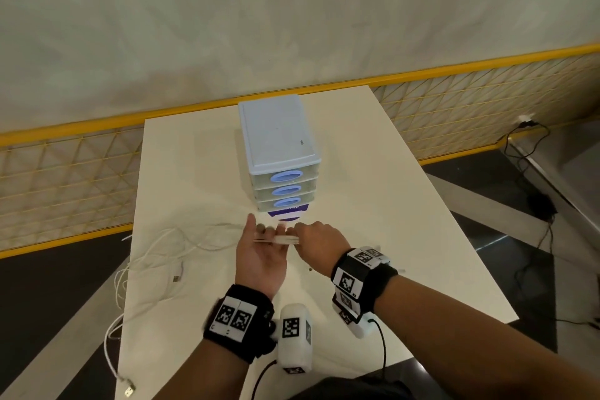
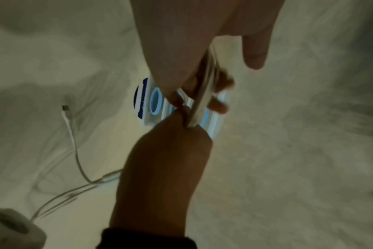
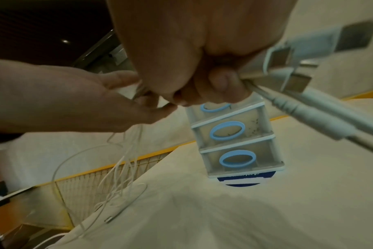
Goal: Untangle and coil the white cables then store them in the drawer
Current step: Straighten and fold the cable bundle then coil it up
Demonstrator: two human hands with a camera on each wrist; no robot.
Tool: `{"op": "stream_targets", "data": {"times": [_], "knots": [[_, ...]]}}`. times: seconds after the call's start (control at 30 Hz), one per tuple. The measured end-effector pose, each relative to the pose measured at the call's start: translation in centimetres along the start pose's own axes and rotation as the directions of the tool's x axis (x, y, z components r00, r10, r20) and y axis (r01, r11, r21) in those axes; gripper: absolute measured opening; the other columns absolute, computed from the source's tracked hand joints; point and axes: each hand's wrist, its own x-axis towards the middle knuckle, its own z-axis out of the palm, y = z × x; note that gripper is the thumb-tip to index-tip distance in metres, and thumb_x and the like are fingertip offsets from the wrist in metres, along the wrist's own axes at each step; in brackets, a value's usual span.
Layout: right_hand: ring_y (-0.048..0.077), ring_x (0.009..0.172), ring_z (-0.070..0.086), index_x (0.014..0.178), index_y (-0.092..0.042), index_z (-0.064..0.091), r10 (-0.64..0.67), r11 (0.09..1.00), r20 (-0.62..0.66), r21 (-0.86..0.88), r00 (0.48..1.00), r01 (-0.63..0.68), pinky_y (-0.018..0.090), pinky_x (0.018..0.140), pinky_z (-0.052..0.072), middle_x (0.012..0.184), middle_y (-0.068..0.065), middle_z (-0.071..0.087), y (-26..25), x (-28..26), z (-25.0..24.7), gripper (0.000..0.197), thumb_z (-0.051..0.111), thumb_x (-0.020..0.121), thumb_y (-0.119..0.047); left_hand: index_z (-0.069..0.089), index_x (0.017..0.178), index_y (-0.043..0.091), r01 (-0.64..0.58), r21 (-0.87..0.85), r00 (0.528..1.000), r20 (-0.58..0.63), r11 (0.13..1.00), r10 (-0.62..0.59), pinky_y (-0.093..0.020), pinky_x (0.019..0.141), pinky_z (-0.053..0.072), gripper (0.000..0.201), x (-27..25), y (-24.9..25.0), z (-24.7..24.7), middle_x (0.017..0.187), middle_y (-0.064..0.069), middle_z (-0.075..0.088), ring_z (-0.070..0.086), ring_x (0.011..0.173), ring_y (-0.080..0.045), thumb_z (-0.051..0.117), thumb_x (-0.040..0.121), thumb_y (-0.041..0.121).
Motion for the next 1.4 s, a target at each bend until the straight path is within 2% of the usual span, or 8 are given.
{"op": "stream_targets", "data": {"times": [0.1,0.2,0.4,0.57,0.63,0.83,1.2,1.4], "knots": [[0.037,0.083,0.060,0.093,-0.009,0.058,-0.106,0.993,0.111,0.070,0.988,0.098,0.033,0.063,0.034,0.090,0.017,0.066,-0.3,-0.4,0.1,0.025,0.041,0.094,-0.027,0.020,0.058,0.022,-0.007,0.104,0.991,-0.131,0.995,0.021,-0.021,0.043,0.026,0.049,0.1,0.3,0.2,0.040,0.006,0.019,0.020,0.033,-0.010,0.056,0.092,0.022],[0.036,0.083,0.058,0.090,-0.006,0.059,-0.111,0.990,0.177,0.106,0.978,0.094,0.031,0.064,0.030,0.090,0.018,0.066,0.0,-0.5,0.4,0.027,0.044,0.094,-0.029,0.022,0.058,0.021,-0.046,0.146,0.981,-0.180,0.988,0.072,-0.021,0.036,0.017,0.048,0.4,1.0,0.3,0.040,0.007,0.016,0.014,0.032,-0.010,0.054,0.092,0.016],[0.036,0.092,0.057,0.100,-0.007,0.059,-0.078,0.987,0.190,0.151,0.979,0.050,0.032,0.067,0.031,0.099,0.019,0.065,1.0,-0.7,0.5,0.024,0.044,0.095,-0.026,0.026,0.049,0.023,-0.135,0.143,0.981,-0.122,0.980,0.153,-0.026,0.057,0.031,0.052,-0.1,1.7,0.0,0.038,0.007,0.017,0.015,0.032,-0.012,0.053,0.093,0.024],[0.035,0.084,0.056,0.088,-0.006,0.056,-0.065,0.981,0.112,0.189,0.992,0.043,0.033,0.065,0.030,0.093,0.021,0.063,0.7,-0.3,-0.3,0.028,0.039,0.096,-0.026,0.055,0.066,0.017,-0.162,-0.037,0.981,0.099,0.986,0.165,-0.030,0.076,0.044,0.035,-0.9,1.2,0.8,0.056,0.002,0.056,0.064,0.068,-0.017,0.050,0.090,0.042],[0.033,0.079,0.054,0.085,-0.007,0.055,-0.079,0.983,0.087,0.172,0.993,0.063,0.032,0.064,0.029,0.092,0.019,0.064,0.5,-0.1,-0.6,0.030,0.038,0.097,-0.029,0.054,0.069,0.016,-0.128,-0.057,0.982,0.136,0.990,0.135,-0.031,0.084,0.047,0.032,-1.2,0.6,1.0,0.058,0.000,0.058,0.065,0.075,-0.019,0.051,0.090,0.040],[0.035,0.075,0.054,0.078,-0.010,0.057,-0.062,0.993,0.124,0.106,0.990,0.049,0.032,0.063,0.032,0.086,0.019,0.066,0.8,-0.6,1.0,0.024,0.048,0.089,-0.028,0.021,0.050,0.022,-0.053,0.111,0.994,-0.094,0.992,0.063,-0.022,0.039,0.022,0.055,-1.3,-0.1,1.9,0.039,0.005,0.015,0.012,0.036,-0.012,0.058,0.090,0.028],[0.032,0.097,0.060,0.101,-0.017,0.064,0.206,0.967,0.117,0.126,0.971,-0.221,0.029,0.069,0.035,0.102,0.011,0.069,9.7,-3.0,3.5,0.041,0.035,0.097,-0.045,0.028,0.059,0.022,-0.207,0.082,0.952,-0.214,0.975,0.220,-0.022,0.042,0.012,0.039,0.4,3.9,0.5,0.039,0.007,0.013,0.004,0.050,-0.018,0.048,0.091,0.019],[0.033,0.089,0.061,0.082,-0.019,0.056,0.330,0.937,0.093,0.092,0.939,-0.338,0.029,0.067,0.036,0.093,0.012,0.067,12.4,-3.1,3.7,0.040,0.032,0.097,-0.047,0.033,0.062,0.022,-0.233,0.107,0.942,-0.222,0.967,0.251,-0.023,0.043,0.012,0.031,0.9,3.7,0.2,0.039,0.007,0.012,0.004,0.049,-0.018,0.047,0.090,0.017]]}}
